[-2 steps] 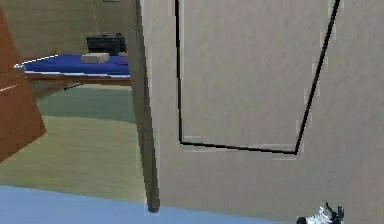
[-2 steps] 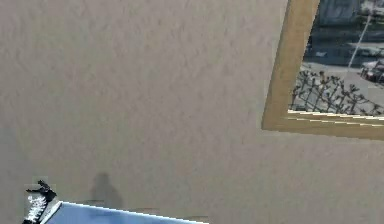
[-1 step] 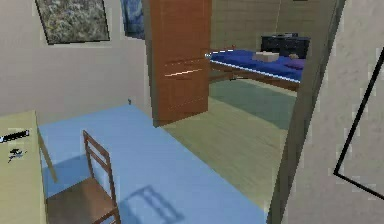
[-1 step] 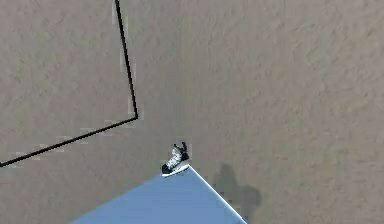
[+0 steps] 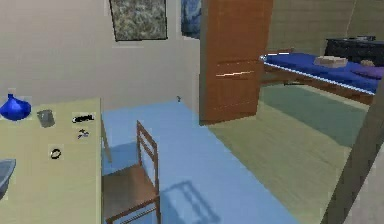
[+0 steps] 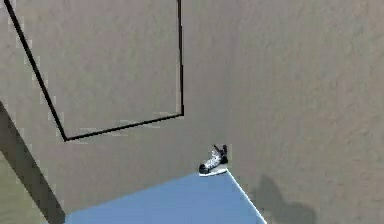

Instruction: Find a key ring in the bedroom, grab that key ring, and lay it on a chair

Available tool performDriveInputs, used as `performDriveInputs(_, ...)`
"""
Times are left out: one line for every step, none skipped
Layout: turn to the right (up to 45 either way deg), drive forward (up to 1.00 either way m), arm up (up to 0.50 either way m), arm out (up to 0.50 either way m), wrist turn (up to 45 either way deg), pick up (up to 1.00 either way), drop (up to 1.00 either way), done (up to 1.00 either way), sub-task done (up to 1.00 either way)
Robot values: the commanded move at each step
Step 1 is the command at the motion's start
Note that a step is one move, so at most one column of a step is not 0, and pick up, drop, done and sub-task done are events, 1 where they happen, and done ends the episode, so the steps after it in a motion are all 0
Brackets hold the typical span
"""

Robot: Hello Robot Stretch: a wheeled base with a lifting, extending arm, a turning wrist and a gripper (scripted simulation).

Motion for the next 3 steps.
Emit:
performDriveInputs(0.0,0.6,0.0,0.0,0.0,0.0,0.0,0.0,0.0)
performDriveInputs(-45.0,0.0,0.0,0.0,0.0,0.0,0.0,0.0,0.0)
performDriveInputs(-45.0,0.0,0.0,0.0,0.0,0.0,0.0,0.0,0.0)
